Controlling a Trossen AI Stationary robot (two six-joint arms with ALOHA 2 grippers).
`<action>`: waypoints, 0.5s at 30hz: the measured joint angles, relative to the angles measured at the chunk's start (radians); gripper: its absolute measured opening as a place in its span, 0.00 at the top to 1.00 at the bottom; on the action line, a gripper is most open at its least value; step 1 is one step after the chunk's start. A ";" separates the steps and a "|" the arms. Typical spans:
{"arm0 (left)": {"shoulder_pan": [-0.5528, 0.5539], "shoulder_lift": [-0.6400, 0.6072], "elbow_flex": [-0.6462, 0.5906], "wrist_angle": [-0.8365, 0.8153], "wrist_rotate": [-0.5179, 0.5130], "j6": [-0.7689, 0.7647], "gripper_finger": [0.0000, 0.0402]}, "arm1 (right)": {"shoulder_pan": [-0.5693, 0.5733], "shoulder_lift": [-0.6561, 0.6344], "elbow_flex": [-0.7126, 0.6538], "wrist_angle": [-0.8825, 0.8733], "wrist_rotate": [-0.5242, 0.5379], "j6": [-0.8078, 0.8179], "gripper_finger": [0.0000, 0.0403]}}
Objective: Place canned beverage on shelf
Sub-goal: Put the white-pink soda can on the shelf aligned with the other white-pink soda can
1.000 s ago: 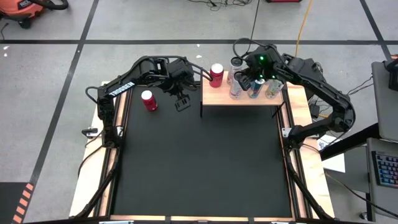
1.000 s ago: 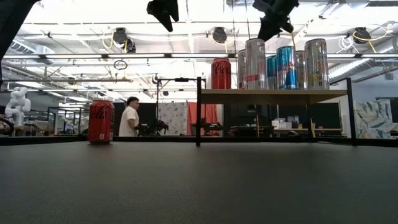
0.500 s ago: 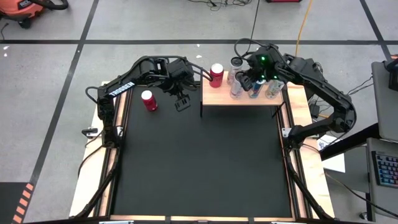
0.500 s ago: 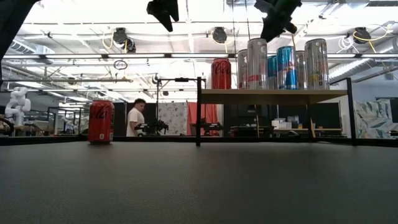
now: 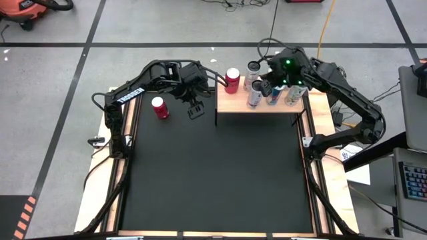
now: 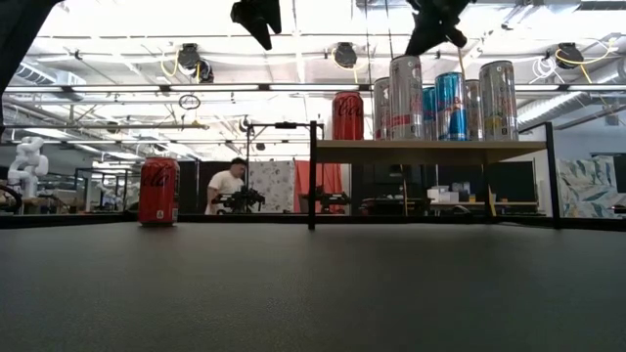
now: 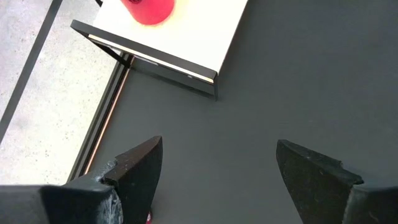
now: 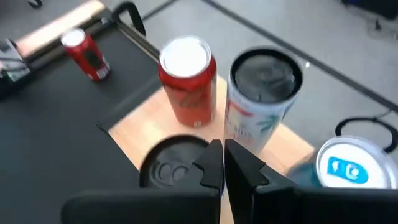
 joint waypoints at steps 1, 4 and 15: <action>0.000 0.000 0.000 0.000 0.000 0.000 0.23 | 0.000 -0.007 0.000 0.012 0.000 -0.003 1.00; 0.000 0.000 0.000 0.000 0.000 0.000 0.23 | 0.000 -0.028 0.000 0.039 0.001 -0.007 1.00; 0.000 0.000 0.000 0.000 0.000 -0.003 0.23 | -0.028 -0.016 0.000 -0.042 0.008 -0.007 1.00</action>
